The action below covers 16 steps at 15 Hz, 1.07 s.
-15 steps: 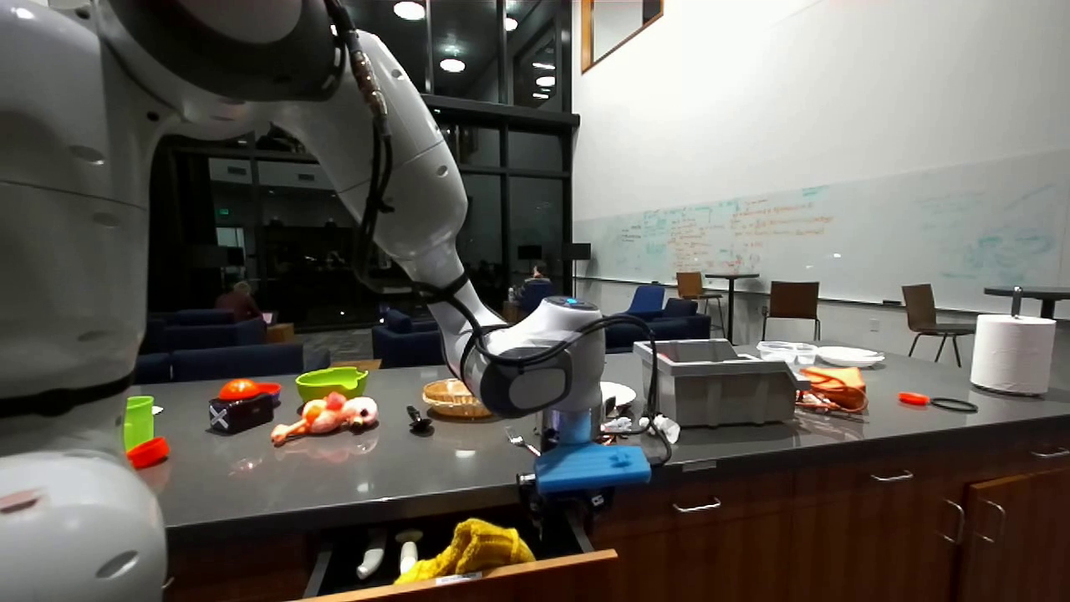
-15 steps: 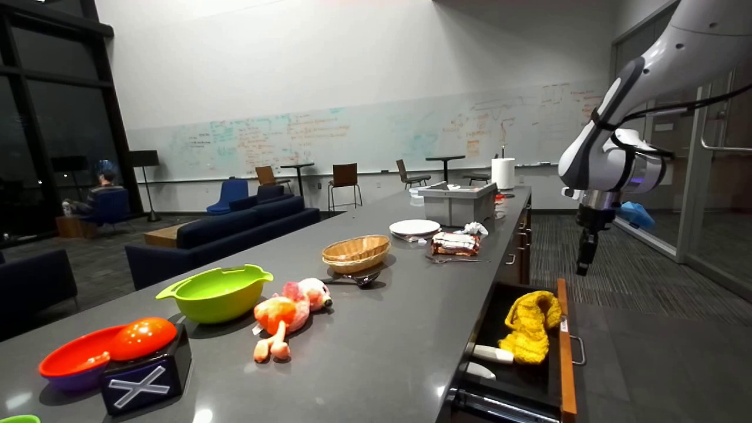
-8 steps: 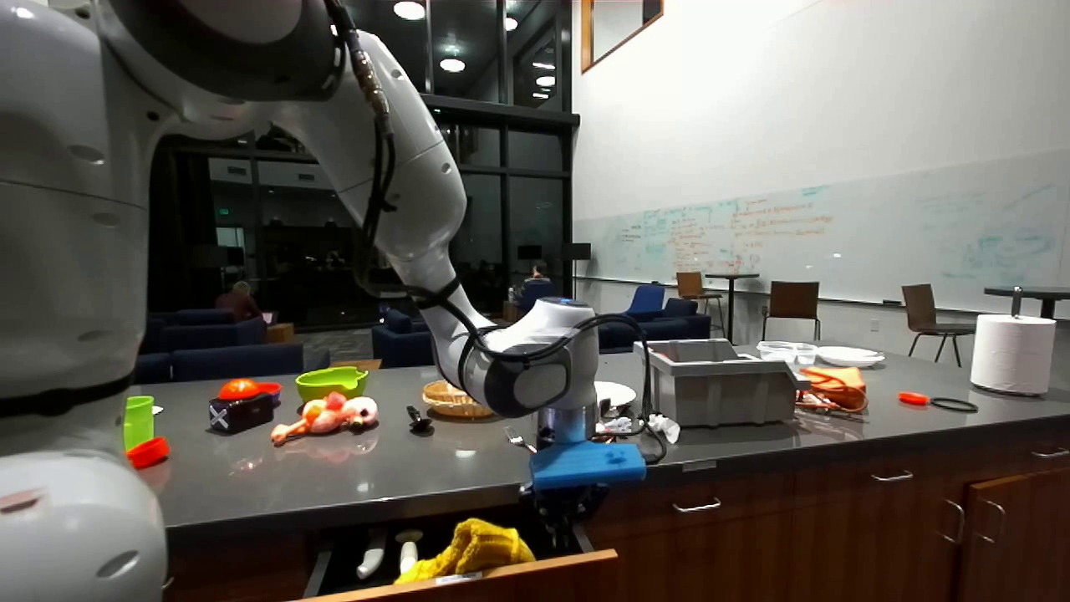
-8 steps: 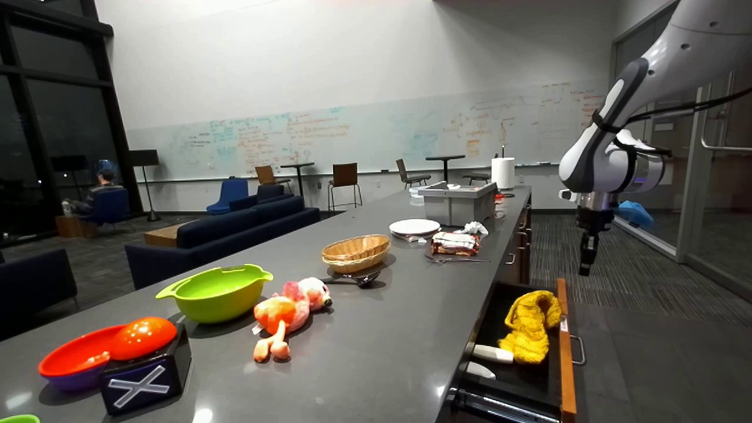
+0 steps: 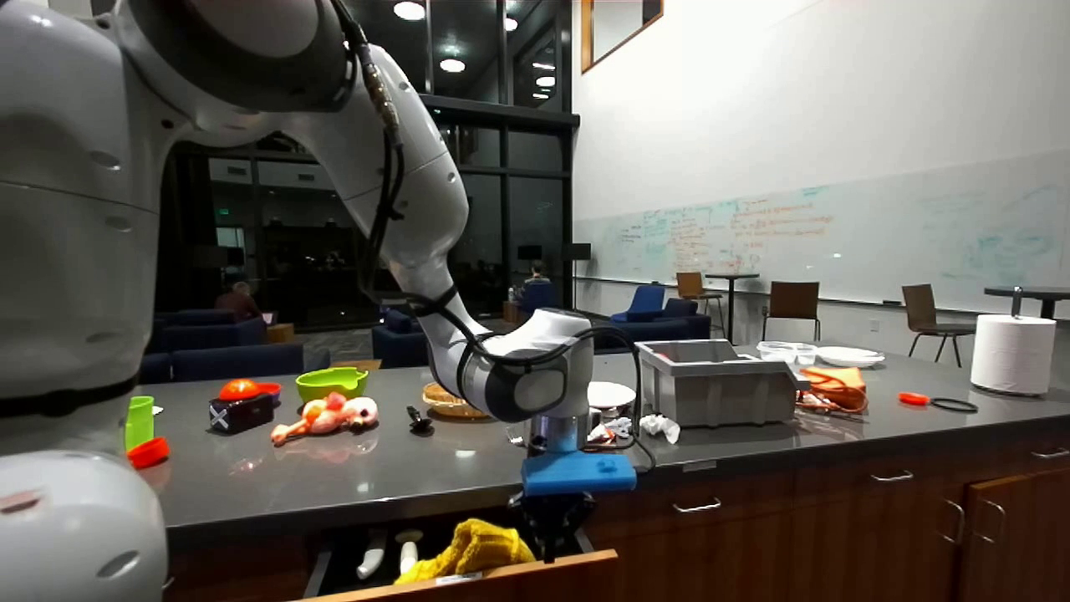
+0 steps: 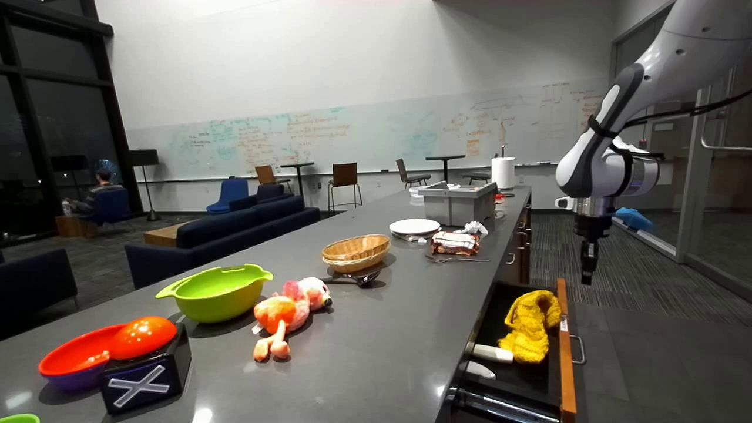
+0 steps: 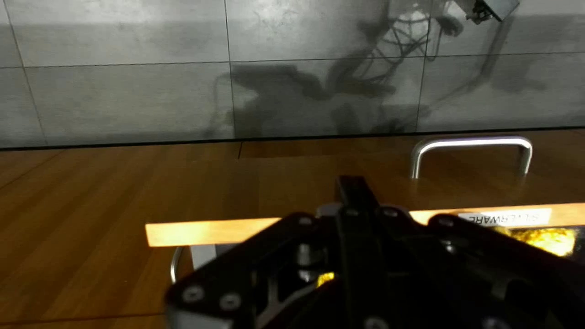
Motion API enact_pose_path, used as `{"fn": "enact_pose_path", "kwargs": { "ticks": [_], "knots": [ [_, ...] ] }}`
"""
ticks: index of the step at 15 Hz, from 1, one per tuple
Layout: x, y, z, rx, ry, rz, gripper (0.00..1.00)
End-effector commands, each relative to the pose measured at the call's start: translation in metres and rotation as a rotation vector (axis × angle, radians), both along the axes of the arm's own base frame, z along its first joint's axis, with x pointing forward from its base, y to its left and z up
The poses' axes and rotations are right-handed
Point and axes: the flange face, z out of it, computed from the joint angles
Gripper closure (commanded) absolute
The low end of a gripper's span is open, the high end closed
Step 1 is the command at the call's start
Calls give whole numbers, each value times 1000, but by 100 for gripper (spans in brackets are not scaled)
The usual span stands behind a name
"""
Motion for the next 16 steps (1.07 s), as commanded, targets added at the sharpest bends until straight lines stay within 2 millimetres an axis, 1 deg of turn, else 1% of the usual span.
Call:
{"fn": "enact_pose_path", "kwargs": {
  "ticks": [1, 7, 11, 16],
  "knots": [
    [8, 4, -13, 5, 31, 10, 100],
    [12, 6, -39, 10, 81, 16, 100],
    [12, 8, -53, 29, 107, 3, 100],
    [15, 13, -66, 126, 83, -50, 100]
  ]
}}
